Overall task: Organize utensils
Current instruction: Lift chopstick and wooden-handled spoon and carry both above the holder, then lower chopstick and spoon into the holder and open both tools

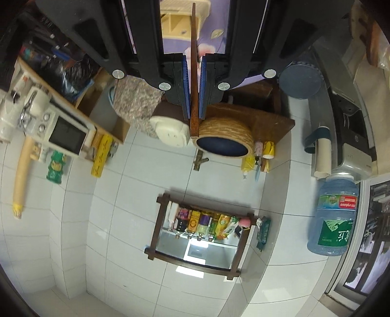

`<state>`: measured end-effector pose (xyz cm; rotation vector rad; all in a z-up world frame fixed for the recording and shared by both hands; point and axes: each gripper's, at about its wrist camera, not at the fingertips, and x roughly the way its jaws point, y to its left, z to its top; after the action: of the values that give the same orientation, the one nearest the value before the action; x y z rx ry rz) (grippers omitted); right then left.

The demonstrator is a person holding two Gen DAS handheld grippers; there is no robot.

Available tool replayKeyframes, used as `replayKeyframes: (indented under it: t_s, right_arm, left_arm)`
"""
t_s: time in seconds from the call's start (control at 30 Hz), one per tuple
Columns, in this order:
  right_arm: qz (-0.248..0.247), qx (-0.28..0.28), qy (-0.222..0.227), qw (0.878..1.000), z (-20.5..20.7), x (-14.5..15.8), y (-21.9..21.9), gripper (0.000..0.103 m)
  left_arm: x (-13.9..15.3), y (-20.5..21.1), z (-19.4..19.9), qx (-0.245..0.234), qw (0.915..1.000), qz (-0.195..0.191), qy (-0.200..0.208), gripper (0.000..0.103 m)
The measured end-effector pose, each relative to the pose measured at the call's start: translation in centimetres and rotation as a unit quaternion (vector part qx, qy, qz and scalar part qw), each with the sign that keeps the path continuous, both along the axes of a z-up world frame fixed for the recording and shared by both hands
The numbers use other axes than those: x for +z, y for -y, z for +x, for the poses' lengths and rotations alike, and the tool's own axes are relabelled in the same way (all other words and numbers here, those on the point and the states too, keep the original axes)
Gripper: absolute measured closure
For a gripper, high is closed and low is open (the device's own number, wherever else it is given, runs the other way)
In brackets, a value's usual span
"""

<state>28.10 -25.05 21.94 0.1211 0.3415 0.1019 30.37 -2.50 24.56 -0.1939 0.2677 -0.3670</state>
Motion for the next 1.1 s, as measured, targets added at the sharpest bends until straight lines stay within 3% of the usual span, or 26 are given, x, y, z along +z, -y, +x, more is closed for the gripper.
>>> replayKeyframes:
  t_s: [0.13, 0.33, 0.53, 0.7, 0.87, 0.97, 1.0, 1.03, 1.07, 1.1]
  right_arm:
    - [0.0, -0.015, -0.007, 1.0, 2.8, -0.4, -0.7, 0.087]
    - [-0.003, -0.033, -0.033, 0.999, 5.3, -5.1, -1.3, 0.087]
    - [0.002, -0.032, -0.069, 0.997, 5.8, -9.5, -1.3, 0.087]
    - [0.0, -0.028, -0.088, 0.996, 5.6, -11.3, -1.3, 0.087]
    - [0.004, -0.028, -0.11, 0.994, 6.1, -13.0, -1.0, 0.087]
    - [0.002, -0.03, -0.097, 0.995, 5.7, -13.3, -0.9, 0.085]
    - [-0.001, -0.029, -0.095, 0.995, 5.5, -13.4, -1.0, 0.08]
    - [-0.004, -0.029, -0.09, 0.995, 5.2, -13.4, -1.0, 0.075]
    - [-0.006, -0.03, -0.086, 0.996, 4.9, -13.4, -1.0, 0.062]
    - [-0.008, -0.032, -0.078, 0.996, 4.5, -13.4, -1.0, 0.053]
  left_arm:
    - [0.1, 2.1, 1.5, 0.005, 1.0, 0.0, 0.008, 0.095]
    - [-4.5, 4.8, 3.2, 0.012, 0.9994, 0.03, -0.014, 0.095]
    - [-9.1, 5.4, 3.7, -0.004, 0.9978, 0.044, -0.05, 0.095]
    - [-12.2, 5.6, 3.5, -0.02, 0.9952, 0.057, -0.077, 0.095]
    - [-13.6, 5.6, 3.7, -0.022, 0.9936, 0.059, -0.094, 0.095]
    - [-13.6, 5.8, 3.4, -0.028, 0.9932, 0.065, -0.092, 0.095]
    - [-13.5, 5.8, 3.2, -0.034, 0.9926, 0.069, -0.094, 0.093]
    - [-13.6, 5.8, 3.0, -0.035, 0.9923, 0.072, -0.094, 0.082]
    - [-13.4, 5.5, 2.4, -0.033, 0.9925, 0.075, -0.09, 0.071]
    - [-13.3, 5.3, 1.9, -0.031, 0.9933, 0.072, -0.085, 0.046]
